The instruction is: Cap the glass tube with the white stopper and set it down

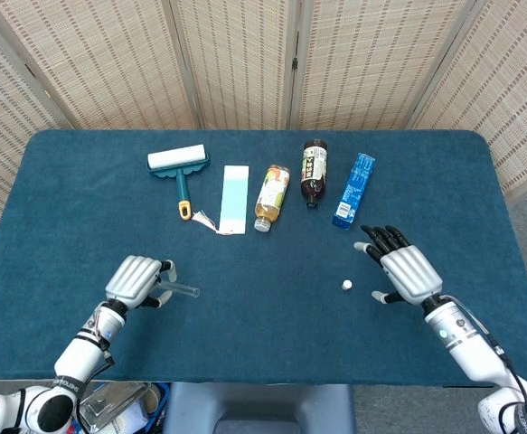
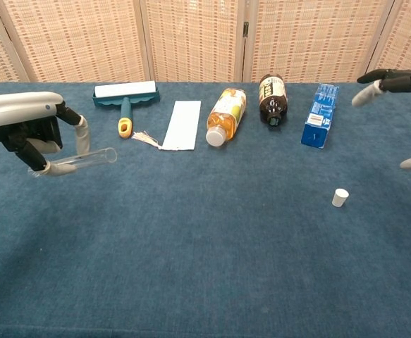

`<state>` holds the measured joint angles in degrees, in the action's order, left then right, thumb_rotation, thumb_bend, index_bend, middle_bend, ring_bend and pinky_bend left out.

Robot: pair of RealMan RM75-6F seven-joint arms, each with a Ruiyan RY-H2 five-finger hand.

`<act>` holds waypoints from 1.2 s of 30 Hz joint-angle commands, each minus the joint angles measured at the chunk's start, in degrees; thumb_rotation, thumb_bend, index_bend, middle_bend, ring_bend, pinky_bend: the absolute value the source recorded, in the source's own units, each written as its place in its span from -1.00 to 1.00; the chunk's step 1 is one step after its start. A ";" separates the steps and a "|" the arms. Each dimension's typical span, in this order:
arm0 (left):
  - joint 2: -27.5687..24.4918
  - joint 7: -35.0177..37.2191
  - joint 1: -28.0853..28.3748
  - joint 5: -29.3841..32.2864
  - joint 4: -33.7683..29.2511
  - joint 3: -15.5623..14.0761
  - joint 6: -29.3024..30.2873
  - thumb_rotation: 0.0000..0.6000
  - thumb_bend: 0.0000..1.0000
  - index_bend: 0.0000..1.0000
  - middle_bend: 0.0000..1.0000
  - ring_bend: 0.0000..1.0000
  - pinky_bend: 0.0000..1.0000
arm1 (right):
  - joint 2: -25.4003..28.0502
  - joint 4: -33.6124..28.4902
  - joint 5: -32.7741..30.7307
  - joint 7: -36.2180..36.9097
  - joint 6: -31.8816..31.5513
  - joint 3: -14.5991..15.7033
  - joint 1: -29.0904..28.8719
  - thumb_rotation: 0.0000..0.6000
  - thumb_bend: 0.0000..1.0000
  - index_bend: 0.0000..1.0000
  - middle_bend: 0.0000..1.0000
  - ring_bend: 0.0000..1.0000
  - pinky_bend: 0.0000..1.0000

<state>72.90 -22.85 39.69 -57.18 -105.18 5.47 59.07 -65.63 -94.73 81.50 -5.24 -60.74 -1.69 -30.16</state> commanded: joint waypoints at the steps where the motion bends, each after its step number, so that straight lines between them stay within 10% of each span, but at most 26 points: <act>1: 0.00 -0.15 -0.04 0.03 -0.13 -0.06 0.07 1.00 -0.24 0.19 1.00 1.00 1.00 | -1.87 2.50 1.04 1.05 0.28 0.18 -0.05 1.00 -0.54 -0.31 -0.95 -1.00 -1.00; 36: 1.00 0.16 -0.09 0.24 1.08 -0.25 -0.56 1.00 -0.24 0.21 1.00 1.00 1.00 | -15.16 17.57 -1.39 -1.37 10.56 0.04 -4.71 1.00 -0.53 -0.14 -0.84 -1.00 -1.00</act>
<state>73.89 -22.70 39.60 -56.95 -104.11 5.22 58.52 -80.68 -77.29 80.21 -6.55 -50.32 -1.61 -34.77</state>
